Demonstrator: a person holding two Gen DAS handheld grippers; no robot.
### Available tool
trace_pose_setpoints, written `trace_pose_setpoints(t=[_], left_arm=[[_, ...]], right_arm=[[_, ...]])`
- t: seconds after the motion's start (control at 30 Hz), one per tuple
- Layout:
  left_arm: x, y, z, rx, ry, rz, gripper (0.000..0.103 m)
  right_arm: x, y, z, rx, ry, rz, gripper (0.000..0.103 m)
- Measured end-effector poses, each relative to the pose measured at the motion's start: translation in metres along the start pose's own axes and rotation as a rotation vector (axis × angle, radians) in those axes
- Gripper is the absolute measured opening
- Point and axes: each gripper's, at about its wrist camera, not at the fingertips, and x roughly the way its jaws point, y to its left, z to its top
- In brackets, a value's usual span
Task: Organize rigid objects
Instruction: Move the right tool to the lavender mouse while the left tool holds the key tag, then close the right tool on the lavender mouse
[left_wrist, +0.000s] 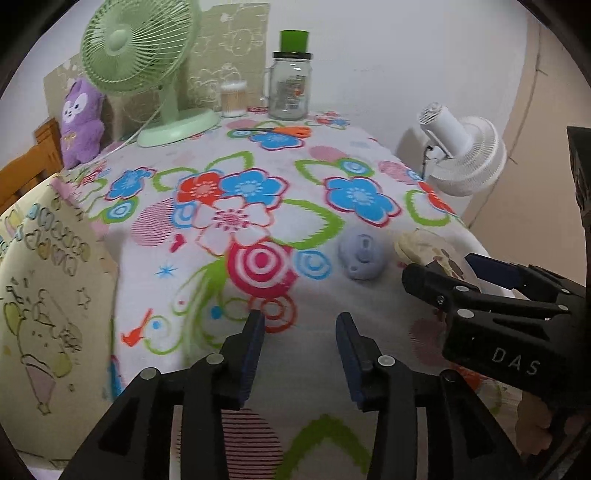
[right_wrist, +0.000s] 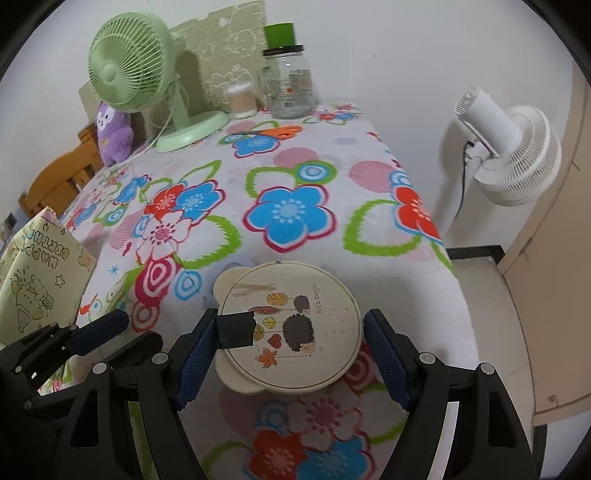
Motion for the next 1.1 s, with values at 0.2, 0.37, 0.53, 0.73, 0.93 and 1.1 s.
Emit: trace_pose_setpoints(t=[0.2,0.37,0.53,0.73,0.93,1.1], left_arm=[[0.01,-0.022,0.011,0.05,-0.014,0.0,0.052],[0.025,-0.032,0.02,0.064,0.008,0.01,0.052],[0.033,-0.036,0.028,0.074,0.02,0.009,0.053],[0.039,-0.04,0.036,0.071,0.029,0.018,0.053],[0.041,-0.048,0.039,0.101,0.012,0.035,0.038],[0.041,-0.046,0.04,0.084,0.027,0.028,0.038]], right_arm=[[-0.001,-0.015,0.0,0.024,0.005,-0.028,0.08],[0.001,-0.023,0.002,0.036,0.003,-0.039,0.08],[0.003,-0.03,0.007,0.055,-0.002,-0.043,0.08],[0.005,-0.036,0.013,0.07,-0.011,-0.059,0.08],[0.005,-0.038,0.014,0.082,-0.005,-0.055,0.08],[0.005,-0.036,0.016,0.079,0.0,-0.054,0.08]])
